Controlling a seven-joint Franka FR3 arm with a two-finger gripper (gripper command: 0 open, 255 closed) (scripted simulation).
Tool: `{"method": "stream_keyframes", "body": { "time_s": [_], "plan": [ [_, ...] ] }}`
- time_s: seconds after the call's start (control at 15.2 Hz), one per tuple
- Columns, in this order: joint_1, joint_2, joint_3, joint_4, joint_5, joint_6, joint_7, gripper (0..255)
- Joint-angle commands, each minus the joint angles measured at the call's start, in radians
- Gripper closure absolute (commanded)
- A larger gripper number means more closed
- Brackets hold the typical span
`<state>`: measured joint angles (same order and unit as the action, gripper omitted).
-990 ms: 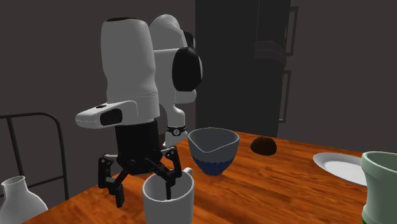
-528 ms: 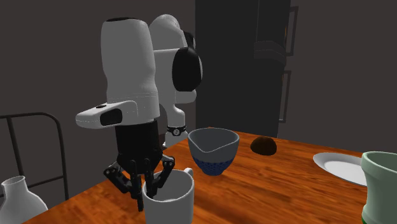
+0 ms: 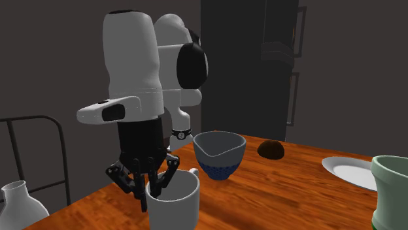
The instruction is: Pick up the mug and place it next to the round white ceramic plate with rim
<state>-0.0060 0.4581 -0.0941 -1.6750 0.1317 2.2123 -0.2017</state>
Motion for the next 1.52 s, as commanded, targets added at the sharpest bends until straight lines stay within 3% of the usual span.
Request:
{"method": "stream_keyframes", "body": {
  "time_s": [0.0, 1.45],
  "plan": [
    [0.0, -0.012, -0.001, 0.007, -0.002, -0.019, 0.002, 255],
    [0.0, -0.091, -0.009, 0.19, -0.023, -0.279, 0.028, 255]
  ]
}}
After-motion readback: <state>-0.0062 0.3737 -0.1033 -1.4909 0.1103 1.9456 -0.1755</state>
